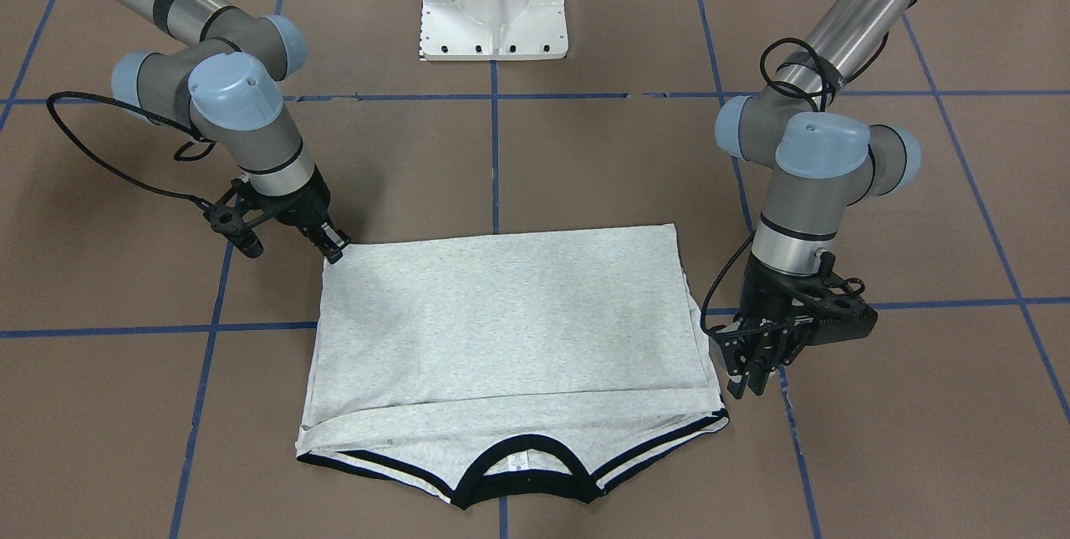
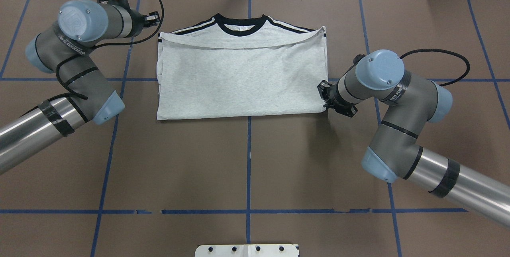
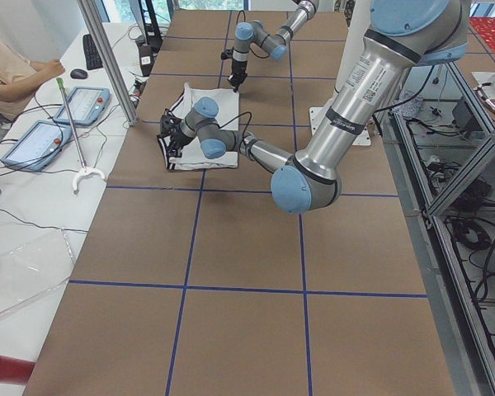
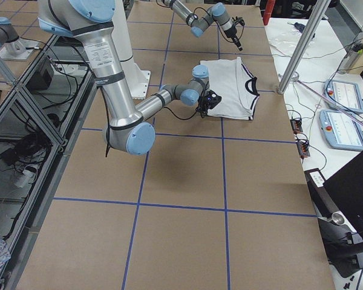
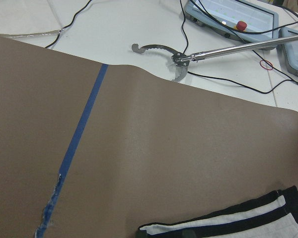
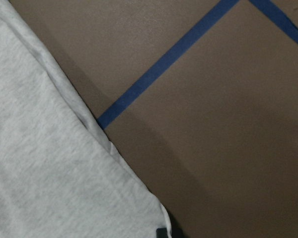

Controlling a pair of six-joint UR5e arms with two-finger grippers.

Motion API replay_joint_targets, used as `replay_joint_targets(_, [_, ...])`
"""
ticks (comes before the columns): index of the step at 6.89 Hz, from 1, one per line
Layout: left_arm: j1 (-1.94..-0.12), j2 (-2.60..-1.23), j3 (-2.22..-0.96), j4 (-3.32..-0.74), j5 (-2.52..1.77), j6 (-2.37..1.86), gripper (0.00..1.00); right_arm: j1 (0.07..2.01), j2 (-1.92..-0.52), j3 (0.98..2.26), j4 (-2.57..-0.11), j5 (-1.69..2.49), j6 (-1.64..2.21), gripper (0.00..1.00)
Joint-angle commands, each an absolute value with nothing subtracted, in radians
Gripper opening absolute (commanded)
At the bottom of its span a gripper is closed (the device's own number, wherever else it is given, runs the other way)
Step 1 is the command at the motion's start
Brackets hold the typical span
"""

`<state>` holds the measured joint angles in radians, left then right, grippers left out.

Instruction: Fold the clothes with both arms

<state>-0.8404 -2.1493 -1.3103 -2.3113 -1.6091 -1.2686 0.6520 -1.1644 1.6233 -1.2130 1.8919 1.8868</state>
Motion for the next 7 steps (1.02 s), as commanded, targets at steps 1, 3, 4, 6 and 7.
replay_joint_targets(1, [-0.839, -2.151, -1.315, -2.310, -1.611, -1.270, 0.37, 0.660, -1.205, 1.717, -1.222, 1.921, 1.887, 0.00])
replay_joint_targets(3, [-0.838, -2.132, -1.362, -2.306, -1.693, -1.272, 0.38, 0.637, -1.343, 1.924, -1.293, 1.987, 1.893, 0.00])
replay_joint_targets(4, [-0.835, -2.119, -1.386, -2.304, -1.733, -1.276, 0.39, 0.615, -1.441, 2.048, -1.305, 2.072, 1.896, 0.00])
replay_joint_targets(6, [-0.831, -2.047, -1.526, -2.296, -1.892, -1.389, 0.40, 0.466, -1.499, 2.134, -1.307, 2.137, 1.960, 0.00])
replay_joint_targets(7, [-0.828, -2.001, -1.613, -2.283, -1.949, -1.422, 0.42, 0.407, -1.512, 2.164, -1.305, 2.161, 1.966, 0.00])
